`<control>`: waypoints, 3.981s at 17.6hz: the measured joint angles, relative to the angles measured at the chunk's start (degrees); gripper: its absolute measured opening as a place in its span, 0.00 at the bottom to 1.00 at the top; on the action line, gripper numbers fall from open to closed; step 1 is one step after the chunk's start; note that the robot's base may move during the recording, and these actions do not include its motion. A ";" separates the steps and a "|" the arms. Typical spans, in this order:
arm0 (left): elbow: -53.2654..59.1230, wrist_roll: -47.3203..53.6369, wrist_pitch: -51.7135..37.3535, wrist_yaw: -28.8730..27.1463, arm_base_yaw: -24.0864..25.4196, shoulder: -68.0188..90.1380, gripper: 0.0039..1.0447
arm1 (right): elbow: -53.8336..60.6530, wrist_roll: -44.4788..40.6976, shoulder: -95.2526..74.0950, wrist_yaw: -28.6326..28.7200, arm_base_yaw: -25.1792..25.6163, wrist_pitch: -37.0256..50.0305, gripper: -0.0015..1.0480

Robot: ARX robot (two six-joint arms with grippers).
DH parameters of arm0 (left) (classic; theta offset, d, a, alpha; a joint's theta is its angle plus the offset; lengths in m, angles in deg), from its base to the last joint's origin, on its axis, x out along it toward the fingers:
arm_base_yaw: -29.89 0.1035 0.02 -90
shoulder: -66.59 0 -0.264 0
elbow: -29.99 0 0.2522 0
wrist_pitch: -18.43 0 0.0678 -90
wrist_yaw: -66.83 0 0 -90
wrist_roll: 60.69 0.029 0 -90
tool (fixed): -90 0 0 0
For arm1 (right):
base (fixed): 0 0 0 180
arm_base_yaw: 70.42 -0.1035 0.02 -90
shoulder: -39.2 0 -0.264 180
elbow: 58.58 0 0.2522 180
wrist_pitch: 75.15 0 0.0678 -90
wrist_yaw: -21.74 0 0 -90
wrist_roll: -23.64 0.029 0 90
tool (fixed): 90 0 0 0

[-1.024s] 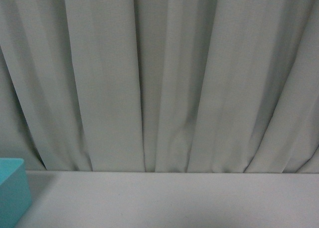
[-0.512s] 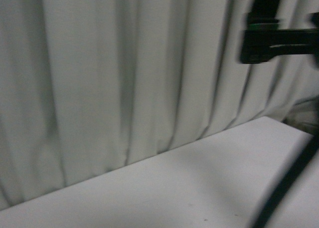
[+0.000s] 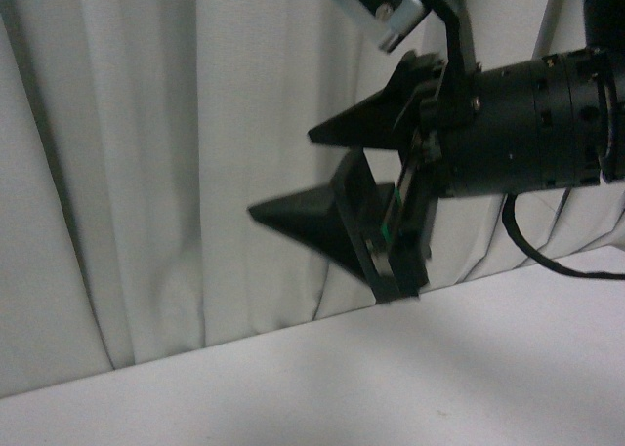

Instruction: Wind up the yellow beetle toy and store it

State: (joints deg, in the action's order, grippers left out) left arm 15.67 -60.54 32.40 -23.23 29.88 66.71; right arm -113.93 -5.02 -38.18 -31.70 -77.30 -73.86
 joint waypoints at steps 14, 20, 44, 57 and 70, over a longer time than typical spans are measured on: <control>0.00 0.00 0.00 0.02 0.00 0.00 0.94 | -6.73 -47.78 -13.00 -2.62 0.31 -45.11 0.94; 0.00 0.00 0.00 0.00 0.00 0.00 0.94 | -14.67 -62.23 -30.45 -5.99 -0.44 -45.68 0.94; 0.00 0.00 0.00 0.00 0.00 0.00 0.94 | -16.79 -48.87 -37.73 -10.34 -8.13 -38.58 0.42; 0.00 0.00 0.00 0.00 0.00 0.00 0.94 | -17.66 -42.12 -38.71 -10.71 -9.77 -35.91 0.35; 0.00 0.00 0.00 0.02 0.00 0.00 0.94 | -8.87 -36.89 -35.32 -9.49 -8.22 -26.91 0.35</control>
State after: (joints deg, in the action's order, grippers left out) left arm 15.67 -60.54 32.40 -23.20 29.88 66.71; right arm -122.80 -41.92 -73.50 -41.19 -85.51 -100.77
